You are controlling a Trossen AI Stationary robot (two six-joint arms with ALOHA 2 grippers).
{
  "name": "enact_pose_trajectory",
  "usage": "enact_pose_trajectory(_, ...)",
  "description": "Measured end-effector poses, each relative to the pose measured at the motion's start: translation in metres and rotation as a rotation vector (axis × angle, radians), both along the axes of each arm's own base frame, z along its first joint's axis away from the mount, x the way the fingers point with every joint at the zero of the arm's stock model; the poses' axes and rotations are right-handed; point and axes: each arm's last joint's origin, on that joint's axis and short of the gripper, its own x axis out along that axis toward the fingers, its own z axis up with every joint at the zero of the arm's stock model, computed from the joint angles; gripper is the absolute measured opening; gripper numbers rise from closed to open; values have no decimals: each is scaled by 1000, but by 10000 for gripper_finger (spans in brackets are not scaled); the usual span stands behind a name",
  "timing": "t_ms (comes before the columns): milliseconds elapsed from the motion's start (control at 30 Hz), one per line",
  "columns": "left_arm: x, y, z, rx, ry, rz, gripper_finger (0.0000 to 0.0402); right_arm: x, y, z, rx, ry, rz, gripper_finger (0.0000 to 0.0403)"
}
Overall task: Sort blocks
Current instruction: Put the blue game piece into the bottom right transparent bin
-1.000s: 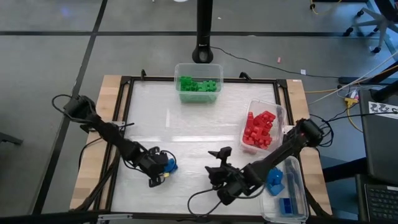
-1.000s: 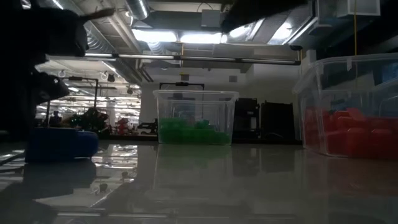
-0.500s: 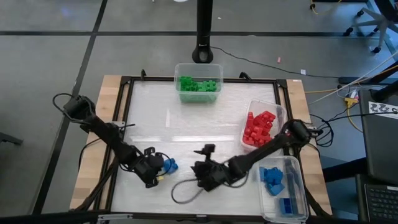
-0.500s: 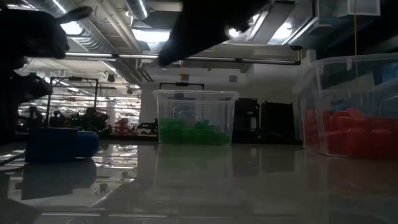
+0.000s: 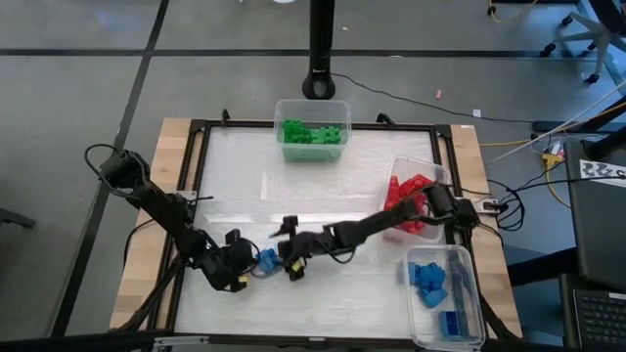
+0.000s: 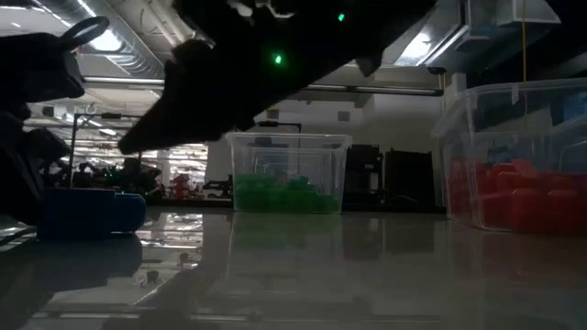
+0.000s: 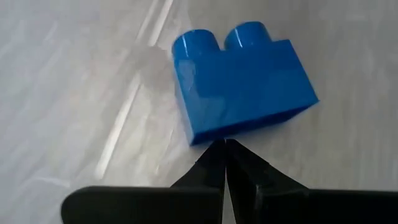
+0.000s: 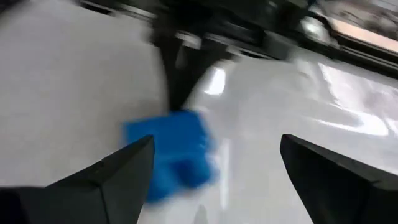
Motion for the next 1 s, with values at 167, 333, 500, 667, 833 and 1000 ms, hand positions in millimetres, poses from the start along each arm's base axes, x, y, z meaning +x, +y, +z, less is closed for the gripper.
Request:
enact_pose_trajectory(167, -3, 5, -5, 43, -19, 3, 4, 2, -6, 1, 13, -11, 19, 344)
enact_pose_trajectory(333, -5, 11, -10, 68, -28, 23, 4, 3, -5, -2, 11, -6, 108, 344)
enact_pose_trajectory(500, -4, 15, -11, 97, -49, 53, 4, 5, -5, -20, 10, 26, 103, 344)
enact_pose_trajectory(667, -1, 17, -10, 111, -76, 63, 4, 8, -5, -32, 24, 30, 79, 344)
enact_pose_trajectory(833, 1, 18, -9, 102, -86, 74, 4, 9, -4, -37, 64, 22, 51, 344)
enact_pose_trajectory(1000, 2, 18, -9, 95, -90, 80, 4, 7, 0, -43, 164, 44, -11, 344)
